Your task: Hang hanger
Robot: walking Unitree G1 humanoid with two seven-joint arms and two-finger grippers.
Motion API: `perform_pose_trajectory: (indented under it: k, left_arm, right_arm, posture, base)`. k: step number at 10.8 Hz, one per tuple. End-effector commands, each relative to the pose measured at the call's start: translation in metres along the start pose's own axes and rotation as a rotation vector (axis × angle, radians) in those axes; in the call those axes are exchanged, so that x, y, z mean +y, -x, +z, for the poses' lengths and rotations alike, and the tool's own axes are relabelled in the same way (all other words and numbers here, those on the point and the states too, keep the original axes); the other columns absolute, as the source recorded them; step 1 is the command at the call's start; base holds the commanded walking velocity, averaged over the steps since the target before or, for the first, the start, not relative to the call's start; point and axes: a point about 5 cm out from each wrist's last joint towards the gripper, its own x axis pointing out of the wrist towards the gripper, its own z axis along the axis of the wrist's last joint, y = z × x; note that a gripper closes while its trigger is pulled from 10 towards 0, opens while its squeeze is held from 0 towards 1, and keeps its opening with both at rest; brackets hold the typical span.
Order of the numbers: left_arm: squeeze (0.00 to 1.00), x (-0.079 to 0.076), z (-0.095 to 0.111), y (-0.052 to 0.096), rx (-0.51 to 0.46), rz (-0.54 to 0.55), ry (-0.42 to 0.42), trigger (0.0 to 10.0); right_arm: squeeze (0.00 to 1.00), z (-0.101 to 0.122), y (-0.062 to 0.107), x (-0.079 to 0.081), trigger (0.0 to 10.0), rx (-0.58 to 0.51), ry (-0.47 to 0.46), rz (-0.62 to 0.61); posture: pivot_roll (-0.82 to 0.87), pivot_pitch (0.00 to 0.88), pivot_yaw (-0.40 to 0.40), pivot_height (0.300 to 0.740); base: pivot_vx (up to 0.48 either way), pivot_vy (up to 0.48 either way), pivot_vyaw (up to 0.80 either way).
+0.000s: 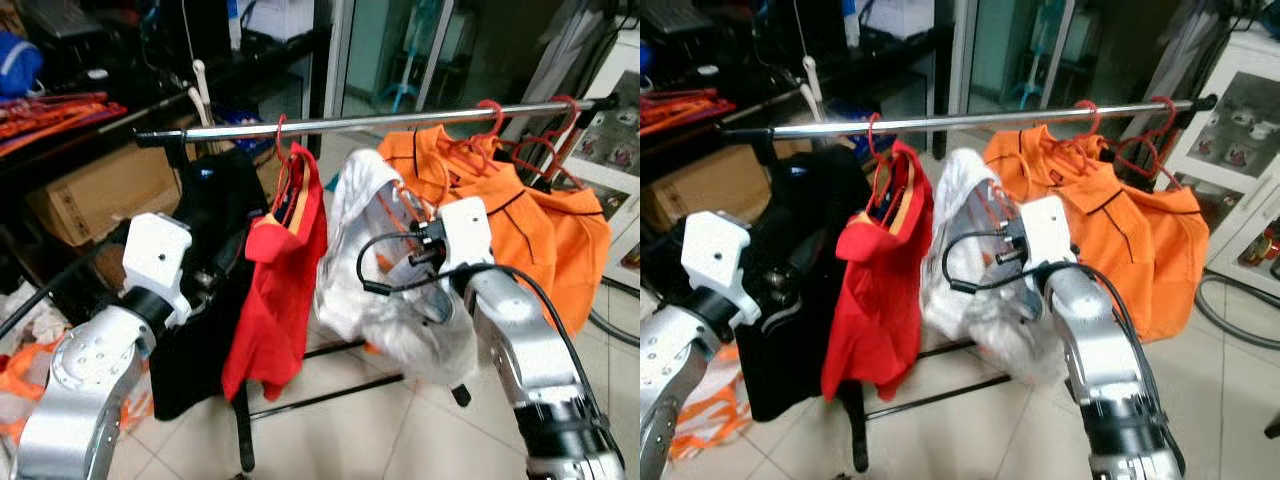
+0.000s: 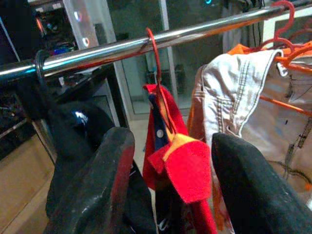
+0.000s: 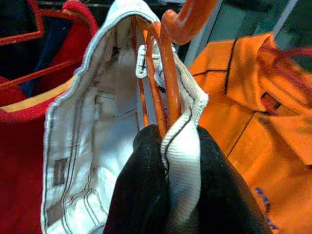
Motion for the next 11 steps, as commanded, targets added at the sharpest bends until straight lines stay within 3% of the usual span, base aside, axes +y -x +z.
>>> perform_pose_trajectory:
  k: [1, 3, 5, 6, 7, 9, 11]
  left_arm:
    - [0.0, 0.006, 0.003, -0.005, -0.008, 0.061, 0.033, 10.0]
    - [0.0, 0.012, -0.009, -0.007, 0.024, 0.212, 0.064, 10.0]
    - [0.0, 0.012, -0.009, -0.008, 0.032, 0.217, 0.069, 10.0]
    - [0.0, 0.01, -0.01, -0.007, 0.041, 0.211, 0.069, 10.0]
    - [0.0, 0.005, -0.012, -0.005, 0.05, 0.199, 0.048, 10.0]
    - [0.0, 0.005, -0.01, -0.005, 0.042, 0.197, 0.029, 10.0]
    - [0.0, 0.01, -0.003, -0.004, 0.008, 0.204, 0.028, 10.0]
  right_arm:
    - [0.0, 0.013, -0.004, -0.003, 10.0, -0.046, -0.039, -0.003]
    - [0.0, 0.014, -0.001, 0.006, 10.0, -0.07, -0.077, 0.017]
    - [0.0, 0.011, 0.003, 0.014, 10.0, -0.077, -0.089, 0.036]
    - [0.0, 0.011, 0.003, 0.014, 10.0, -0.086, -0.067, 0.033]
    - [0.0, 0.013, 0.003, 0.009, 10.0, -0.098, -0.109, 0.0]
    - [0.0, 0.013, 0.007, 0.014, 10.0, -0.11, -0.107, -0.001]
    - [0.0, 0.015, 0.011, 0.02, 10.0, -0.126, -0.124, 0.012]
  posture:
    - [-0.01, 0.004, -0.038, 0.74]
    - [-0.02, 0.005, -0.032, 0.74]
    - [-0.02, 0.01, -0.025, 0.74]
    - [-0.02, 0.011, -0.023, 0.74]
    - [-0.01, 0.009, -0.032, 0.74]
    - [-0.01, 0.013, -0.039, 0.74]
    - [-0.01, 0.017, -0.036, 0.74]
  base:
    - [0.0, 0.0, 0.0]
    - [0.0, 0.0, 0.0]
    - [0.0, -0.48, 0.28]
    - [0.0, -0.48, 0.57]
    - [0.0, -0.48, 0.0]
    - [0.0, -0.48, 0.0]
    - [0.0, 0.0, 0.0]
